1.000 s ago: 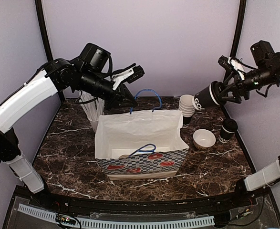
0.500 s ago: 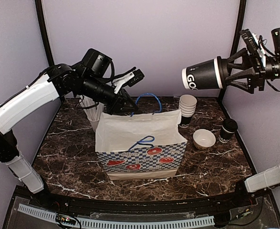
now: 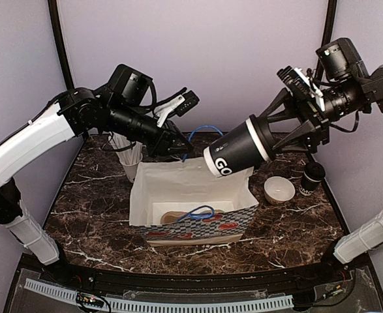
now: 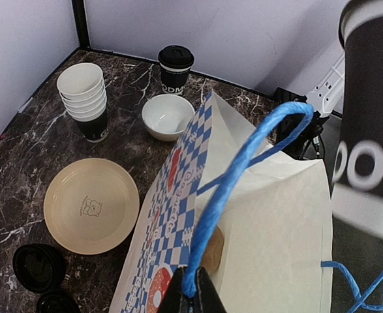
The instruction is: Pack the takeout coffee
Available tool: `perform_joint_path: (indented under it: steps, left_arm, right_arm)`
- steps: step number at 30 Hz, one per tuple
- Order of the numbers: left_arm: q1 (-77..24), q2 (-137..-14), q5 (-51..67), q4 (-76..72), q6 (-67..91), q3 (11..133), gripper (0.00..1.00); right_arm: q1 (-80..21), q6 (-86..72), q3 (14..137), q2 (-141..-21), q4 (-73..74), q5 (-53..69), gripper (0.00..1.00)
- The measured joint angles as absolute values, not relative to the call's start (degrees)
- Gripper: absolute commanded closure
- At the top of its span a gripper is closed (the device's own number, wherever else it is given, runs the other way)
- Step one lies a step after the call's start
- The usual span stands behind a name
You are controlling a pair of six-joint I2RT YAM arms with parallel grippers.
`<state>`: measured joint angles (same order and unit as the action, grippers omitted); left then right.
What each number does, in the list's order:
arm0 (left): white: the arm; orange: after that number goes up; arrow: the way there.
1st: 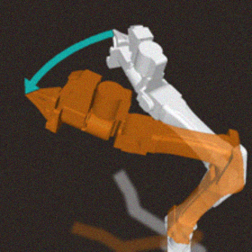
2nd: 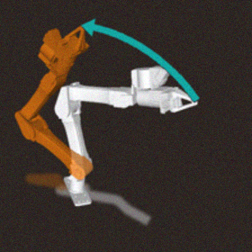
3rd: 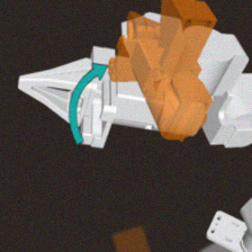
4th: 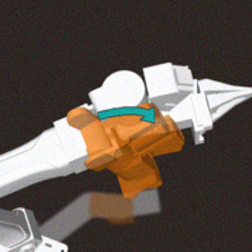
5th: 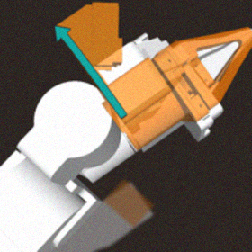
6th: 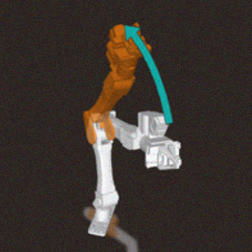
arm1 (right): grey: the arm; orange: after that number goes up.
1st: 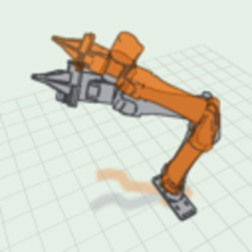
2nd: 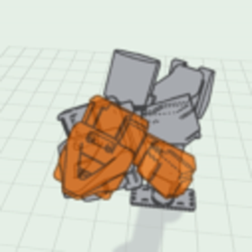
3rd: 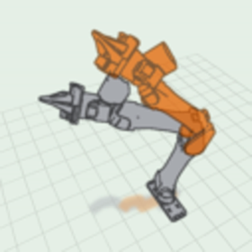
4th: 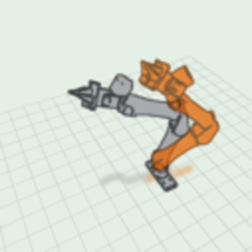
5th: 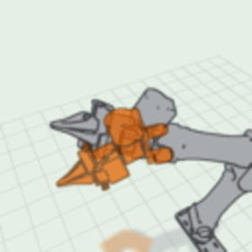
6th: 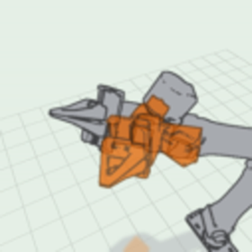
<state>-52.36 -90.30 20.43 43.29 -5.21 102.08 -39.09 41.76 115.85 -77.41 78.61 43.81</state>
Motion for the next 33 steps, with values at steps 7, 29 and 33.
perform_joint_path:
  steps: [7, 29, 33]
  left_arm:
    - [-55.29, -89.54, 18.04, 42.70, -2.74, 101.93, 0.94]
    - [-62.33, -80.60, 8.69, 40.82, 2.15, 96.36, 0.07]
    - [-63.26, -74.56, 6.50, 37.32, 0.30, 92.73, 0.01]
  right_arm:
    - [-53.58, 41.08, 112.53, -80.55, 74.32, 30.46, 0.48]
    - [-81.47, 41.17, 105.49, -90.45, 70.74, -16.64, 0.49]
    - [-84.12, 40.29, 101.14, -90.50, 71.11, -20.71, 0.50]
